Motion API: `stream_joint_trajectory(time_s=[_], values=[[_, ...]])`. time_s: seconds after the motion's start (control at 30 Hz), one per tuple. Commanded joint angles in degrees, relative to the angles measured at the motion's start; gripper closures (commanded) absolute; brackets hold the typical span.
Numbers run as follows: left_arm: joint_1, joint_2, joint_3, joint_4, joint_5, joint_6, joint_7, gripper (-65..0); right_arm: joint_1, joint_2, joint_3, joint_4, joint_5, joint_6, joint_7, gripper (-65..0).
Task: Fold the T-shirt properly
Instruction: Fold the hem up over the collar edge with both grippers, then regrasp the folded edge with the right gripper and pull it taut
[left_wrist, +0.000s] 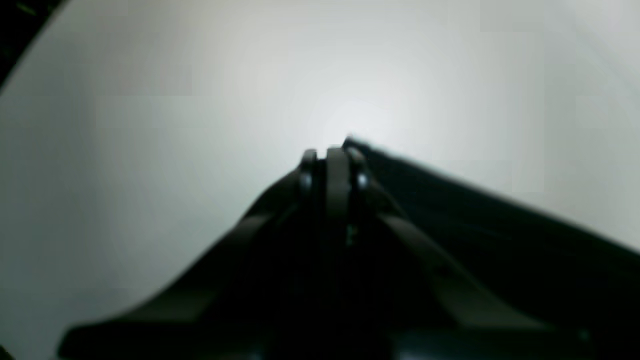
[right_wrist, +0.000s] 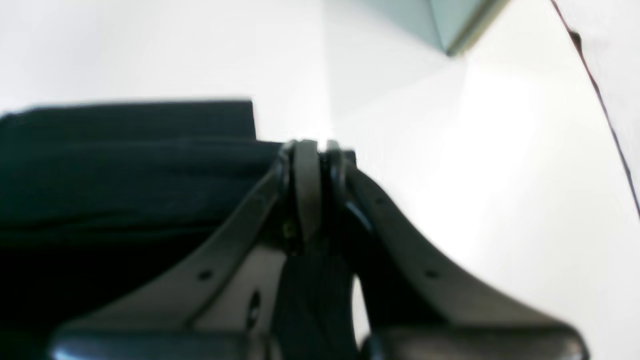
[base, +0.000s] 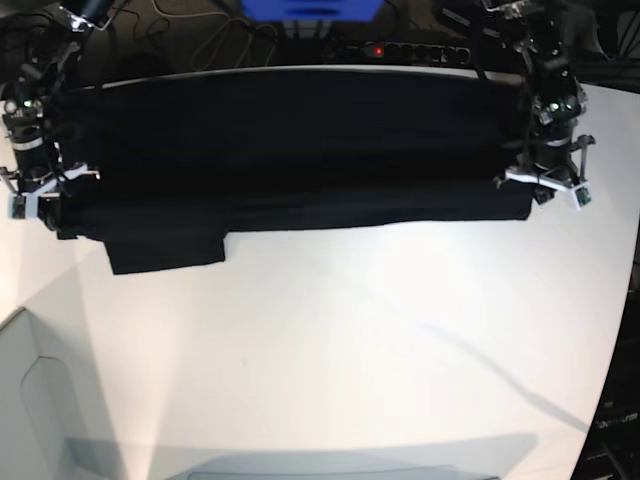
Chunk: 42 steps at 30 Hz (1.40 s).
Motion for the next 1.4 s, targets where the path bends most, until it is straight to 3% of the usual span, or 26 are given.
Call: stream_joint_trajectory(time_s=[0.0, 0.47, 1.13, 1.27, 1.37], values=[[0.62, -0.87, -0.39, 0.82, -0.47, 0.36, -1.72, 0.0, -0.23, 1.01, 0.41, 1.11, 0.58, 1.16, 1.44, 0.0], [5.28, -1.31, -0.48, 0.82, -0.65, 0.36, -1.99, 0.0, -9.03, -0.66, 0.50, 6.74, 0.49, 1.69, 1.44, 0.0], [6.51, -1.31, -0.21, -4.11, -0.83, 0.36, -2.07, 0.0, -9.03, -0.22, 1.55, -1.88, -1.53, 1.69, 1.18, -0.2], [6.43, -1.31, -0.04, -5.07, -0.91, 0.27, -1.99, -0.1, -7.79, -0.31, 1.55, -1.97, -7.42, 1.69, 1.09, -15.6], [6.51, -1.31, -0.04, -4.90, -0.91, 0.27, -1.63, -1.8, -6.56, -0.40, 2.78, -1.44, -8.39, 1.69, 1.09, -28.1]])
